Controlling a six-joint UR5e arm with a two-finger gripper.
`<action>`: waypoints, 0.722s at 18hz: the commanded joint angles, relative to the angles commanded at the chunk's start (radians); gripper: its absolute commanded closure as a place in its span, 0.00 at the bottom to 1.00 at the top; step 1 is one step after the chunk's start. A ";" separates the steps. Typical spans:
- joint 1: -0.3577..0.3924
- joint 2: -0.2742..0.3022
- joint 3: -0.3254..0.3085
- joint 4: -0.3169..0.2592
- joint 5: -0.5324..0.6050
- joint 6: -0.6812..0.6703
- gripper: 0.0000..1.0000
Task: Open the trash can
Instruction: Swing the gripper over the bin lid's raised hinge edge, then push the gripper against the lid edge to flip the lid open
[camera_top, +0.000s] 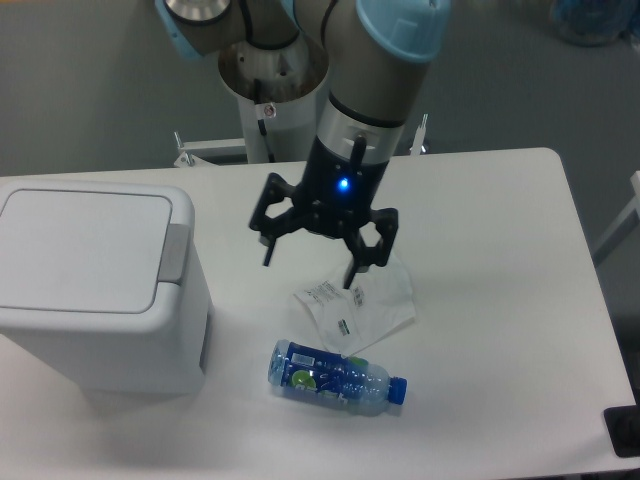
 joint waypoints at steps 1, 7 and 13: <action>-0.006 0.002 -0.002 0.002 0.000 -0.009 0.00; -0.077 0.002 -0.020 0.018 0.006 -0.081 0.00; -0.089 0.043 -0.101 0.025 0.006 -0.077 0.00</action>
